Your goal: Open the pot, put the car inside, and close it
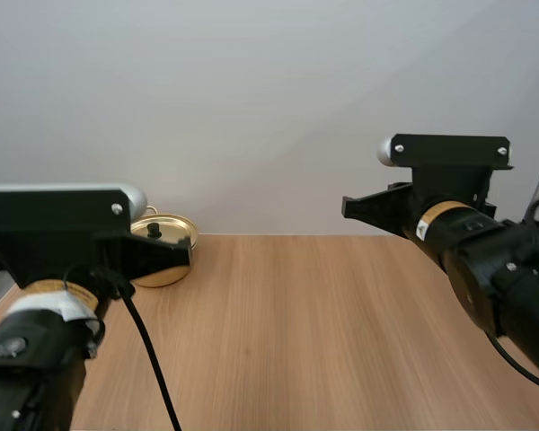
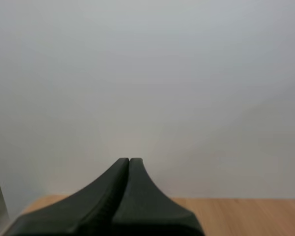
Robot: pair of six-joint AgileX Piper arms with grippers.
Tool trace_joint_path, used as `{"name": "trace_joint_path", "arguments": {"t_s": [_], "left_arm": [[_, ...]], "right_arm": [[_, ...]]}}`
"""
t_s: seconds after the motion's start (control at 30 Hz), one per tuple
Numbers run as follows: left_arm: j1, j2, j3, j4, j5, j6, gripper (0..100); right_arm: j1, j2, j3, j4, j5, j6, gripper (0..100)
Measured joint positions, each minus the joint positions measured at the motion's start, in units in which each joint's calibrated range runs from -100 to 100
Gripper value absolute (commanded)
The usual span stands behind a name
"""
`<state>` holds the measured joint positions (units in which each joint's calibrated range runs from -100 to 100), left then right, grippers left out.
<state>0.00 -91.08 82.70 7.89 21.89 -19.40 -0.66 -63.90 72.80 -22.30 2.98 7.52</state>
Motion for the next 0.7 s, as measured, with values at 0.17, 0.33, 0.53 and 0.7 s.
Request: {"name": "trace_joint_path", "arguments": {"t_s": [0.17, 0.33, 0.53, 0.7], "left_arm": [[0.00, -5.5, 6.3, -0.4, 6.2, 0.0, 0], [0.00, -8.9, 16.9, -0.4, 7.0, 0.0, 0], [0.00, -8.9, 17.3, -0.4, 6.8, 0.0, 0], [0.00, -8.9, 17.3, -0.4, 6.8, 0.0, 0]], "right_arm": [[-1.1, -3.8, 6.3, -0.7, -7.3, 0.0, 0], [-1.1, -9.5, 16.8, -0.6, -13.9, 0.0, 0], [-1.1, -21.5, 27.2, 2.5, -9.4, 0.3, 0], [-1.1, -27.5, 27.2, 2.9, 3.6, 0.3, 0]]}}
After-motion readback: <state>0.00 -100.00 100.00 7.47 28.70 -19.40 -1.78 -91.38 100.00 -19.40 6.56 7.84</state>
